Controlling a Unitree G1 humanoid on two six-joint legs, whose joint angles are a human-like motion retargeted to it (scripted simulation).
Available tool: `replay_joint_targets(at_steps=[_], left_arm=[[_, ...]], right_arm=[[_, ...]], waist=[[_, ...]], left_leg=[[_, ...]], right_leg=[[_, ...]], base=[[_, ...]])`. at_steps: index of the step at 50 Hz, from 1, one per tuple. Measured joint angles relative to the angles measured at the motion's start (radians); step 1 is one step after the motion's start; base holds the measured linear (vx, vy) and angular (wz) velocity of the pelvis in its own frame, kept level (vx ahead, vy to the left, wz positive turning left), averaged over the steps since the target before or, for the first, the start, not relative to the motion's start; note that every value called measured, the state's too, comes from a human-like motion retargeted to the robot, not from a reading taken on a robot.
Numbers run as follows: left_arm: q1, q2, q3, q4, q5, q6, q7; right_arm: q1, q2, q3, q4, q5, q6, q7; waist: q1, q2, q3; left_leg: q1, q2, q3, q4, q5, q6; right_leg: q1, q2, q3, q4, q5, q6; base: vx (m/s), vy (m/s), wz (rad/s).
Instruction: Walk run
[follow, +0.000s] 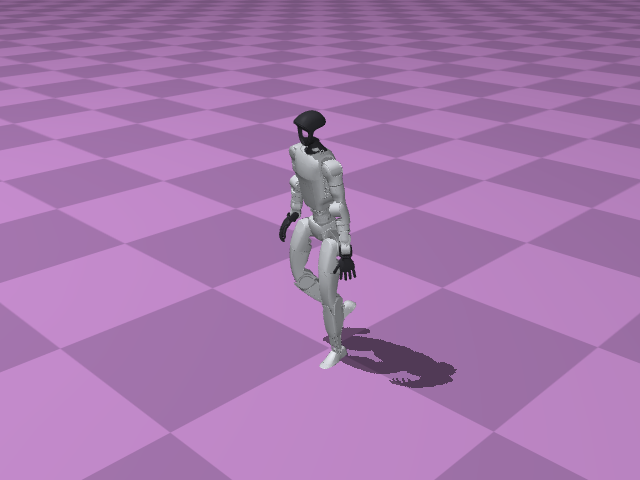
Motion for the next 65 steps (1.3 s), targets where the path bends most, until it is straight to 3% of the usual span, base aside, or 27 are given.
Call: replay_joint_targets(at_steps=[5, 11, 15, 18, 22, 26, 28, 30, 35, 41, 44, 50, 53, 55, 58, 62, 63, 65], left_arm=[[-0.096, 0.079, -0.089, -0.072, 0.051, -0.059, -0.004], [-0.171, 0.113, -0.108, -0.137, 0.001, -0.148, -0.042], [-0.181, 0.084, -0.098, -0.142, -0.091, -0.215, -0.085], [-0.154, 0.04, -0.071, -0.14, -0.137, -0.207, -0.095], [-0.053, -0.005, -0.041, -0.122, -0.095, -0.149, -0.094], [0.087, -0.073, 0.019, -0.06, 0.021, -0.063, -0.005], [0.142, -0.096, 0.045, 0.003, 0.049, -0.021, 0.018], [0.175, -0.101, 0.049, 0.062, 0.073, 0.029, -0.007], [0.214, -0.125, 0.07, 0.118, 0.136, 0.094, -0.096], [0.254, -0.17, 0.075, 0.113, 0.128, 0.057, -0.067], [0.246, -0.181, 0.077, 0.107, 0.128, 0.091, -0.038], [0.175, -0.137, 0.014, 0.125, 0.19, 0.162, -0.059], [0.135, -0.103, -0.003, 0.115, 0.195, 0.172, -0.047], [0.12, -0.094, -0.004, 0.099, 0.172, 0.152, -0.014], [0.109, -0.09, 0.018, 0.079, 0.089, 0.11, 0.037], [0.103, -0.099, 0.043, 0.068, -0.035, 0.077, 0.052], [0.097, -0.099, 0.049, 0.071, -0.057, 0.07, 0.037], [0.076, -0.082, 0.053, 0.078, -0.083, 0.071, -0.005]], right_arm=[[0.061, -0.001, -0.064, 0.046, 0.053, 0.015, 0.06], [0.102, 0.022, -0.094, 0.139, 0.093, 0.031, 0.086], [0.118, 0.031, -0.105, 0.196, 0.045, 0.05, 0.078], [0.124, 0.024, -0.096, 0.205, -0.014, 0.047, 0.097], [0.151, 0.02, -0.091, 0.192, -0.034, 0.041, 0.105], [0.14, 0.023, -0.117, 0.198, 0.005, 0.052, 0.147], [0.127, 0.019, -0.099, 0.181, 0.04, 0.043, 0.166], [0.106, 0.012, -0.077, 0.154, 0.077, 0.027, 0.18], [-0.016, -0.009, -0.045, 0.116, 0.052, 0.046, 0.176], [-0.166, -0.026, -0.003, 0.051, 0.007, 0.037, 0.21], [-0.206, -0.006, -0.011, -0.045, 0.015, 0.006, 0.25], [-0.208, 0.058, -0.037, -0.233, 0.257, -0.071, 0.313], [-0.175, 0.073, -0.049, -0.261, 0.355, -0.105, 0.344], [-0.144, 0.066, -0.061, -0.248, 0.367, -0.109, 0.379], [-0.108, 0.06, -0.074, -0.172, 0.282, -0.086, 0.365], [-0.099, 0.044, -0.059, -0.014, 0.112, 0.026, 0.211], [-0.097, 0.038, -0.046, 0.013, 0.064, 0.048, 0.175], [-0.088, 0.026, -0.014, 0.042, -0.02, 0.068, 0.126]], waist=[[-0.087, -0.032, 0.013], [-0.141, -0.074, 0.039], [-0.14, -0.063, 0.028], [-0.146, -0.068, 0.017], [-0.17, -0.075, -0.008], [-0.15, -0.099, -0.024], [-0.13, -0.133, -0.031], [-0.114, -0.17, -0.03], [-0.075, -0.159, -0.01], [0.026, -0.103, -0.002], [0.051, -0.072, 0.02], [0.092, -0.069, 0.003], [0.103, -0.07, -0.02], [0.144, -0.089, -0.033], [0.169, -0.12, -0.044], [0.123, -0.05, -0.06], [0.103, -0.027, -0.059], [0.065, 0.011, -0.047]], left_leg=[[0.115, -0.098, -0.027, -0.081, -0.022, -0.009], [0.273, -0.174, -0.065, -0.143, -0.072, -0.029], [0.335, -0.168, -0.089, -0.152, -0.101, -0.065], [0.373, -0.179, -0.104, -0.145, -0.097, -0.088], [0.433, -0.191, -0.162, -0.103, -0.004, -0.141], [0.449, -0.185, -0.099, 0.042, 0.26, -0.15], [0.41, -0.201, -0.04, 0.194, 0.401, -0.127], [0.323, -0.194, 0.005, 0.417, 0.433, -0.088], [0.042, -0.081, 0.016, 0.746, 0.238, -0.108], [-0.168, -0.071, 0.051, 0.494, 0.143, -0.115], [-0.228, -0.093, -0.014, 0.26, 0.114, -0.087], [-0.335, -0.13, -0.052, 0.014, 0.093, -0.061], [-0.35, -0.147, -0.067, 0.079, 0.164, 0.005], [-0.335, -0.129, -0.039, 0.12, 0.168, 0.025], [-0.319, -0.121, -0.066, 0.209, 0.075, 0.035], [-0.181, -0.053, -0.043, 0.147, 0.011, 0.051], [-0.152, -0.033, -0.045, 0.134, -0.001, 0.048], [-0.09, 0.004, -0.027, 0.111, -0.025, 0.035]], right_leg=[[-0.156, -0.047, -0.072, -0.216, -0.092, -0.041], [-0.27, -0.026, 0.022, -0.607, -0.143, -0.107], [-0.327, -0.031, -0.06, -0.667, -0.224, -0.135], [-0.342, -0.048, -0.078, -0.602, -0.241, -0.159], [-0.304, -0.066, -0.071, -0.538, -0.108, -0.181], [-0.24, -0.091, 0.016, -0.464, -0.162, -0.192], [-0.153, -0.13, -0.025, -0.511, -0.191, -0.193], [-0.083, -0.165, -0.035, -0.544, -0.215, -0.186], [0.059, -0.118, -0.103, -0.651, -0.238, -0.179], [0.188, 0.012, -0.078, -0.77, -0.264, -0.164], [0.263, 0.068, -0.07, -0.809, -0.291, -0.15], [0.37, 0.097, -0.067, -0.832, -0.364, -0.098], [0.41, 0.105, -0.078, -0.813, -0.376, -0.047], [0.434, 0.088, -0.05, -0.786, -0.347, 0.006], [0.43, 0.054, 0.015, -0.688, -0.199, 0.079], [0.349, 0.093, 0.037, -0.421, 0.119, 0.063], [0.313, 0.094, 0.019, -0.332, 0.16, 0.049], [0.229, 0.049, -0.04, -0.149, 0.114, 0.009]], base=[[0.56, 0.09, 0.65], [0.69, -0.02, 0.56], [0.74, -0.09, 0.38], [0.81, -0.14, 0.41], [0.95, -0.2, 0.57], [1.02, -0.21, 0.23], [0.81, -0.15, -0.25], [0.82, -0.18, 0.13], [0.61, -0.11, 0.25], [0.52, -0.03, -0.56], [0.56, 0.02, -0.4], [0.67, 0.04, -0.14], [0.84, 0.08, 0.07], [0.81, 0.06, -0.49], [0.8, 0.02, -0.57], [0.73, 0.04, -0.36], [0.87, 0.11, -0.63], [0.99, 0.15, -0.82]])
